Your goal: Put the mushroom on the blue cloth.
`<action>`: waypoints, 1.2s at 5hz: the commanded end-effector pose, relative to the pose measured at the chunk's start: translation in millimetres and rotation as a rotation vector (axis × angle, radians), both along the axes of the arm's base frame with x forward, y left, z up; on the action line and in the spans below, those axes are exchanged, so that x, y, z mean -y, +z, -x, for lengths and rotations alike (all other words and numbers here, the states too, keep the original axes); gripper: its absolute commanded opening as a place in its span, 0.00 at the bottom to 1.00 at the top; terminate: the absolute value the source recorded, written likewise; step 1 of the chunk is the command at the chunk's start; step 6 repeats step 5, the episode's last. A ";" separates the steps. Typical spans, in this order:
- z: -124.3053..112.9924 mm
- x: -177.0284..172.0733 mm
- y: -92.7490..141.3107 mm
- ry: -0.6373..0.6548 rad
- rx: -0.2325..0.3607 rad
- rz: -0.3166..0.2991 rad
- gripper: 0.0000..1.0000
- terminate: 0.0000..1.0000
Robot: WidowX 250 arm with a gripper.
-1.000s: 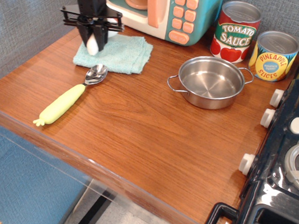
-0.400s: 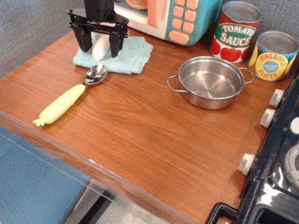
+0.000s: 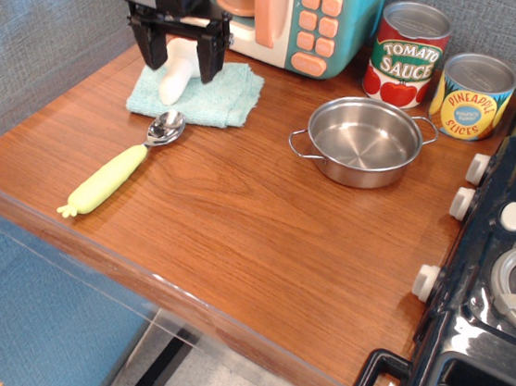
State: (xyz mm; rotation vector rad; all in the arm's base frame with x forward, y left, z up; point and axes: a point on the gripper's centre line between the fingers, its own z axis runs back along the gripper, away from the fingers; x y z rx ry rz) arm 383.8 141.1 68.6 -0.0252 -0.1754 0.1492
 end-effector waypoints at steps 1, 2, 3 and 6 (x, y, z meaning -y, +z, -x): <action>28.5 25.0 51.2 -0.104 0.078 -0.030 1.00 0.00; 37.4 28.4 47.5 -0.133 0.055 -0.048 1.00 0.00; 47.0 28.0 41.6 -0.180 -0.026 -0.080 1.00 0.00; 47.0 28.0 41.6 -0.180 -0.026 -0.080 1.00 1.00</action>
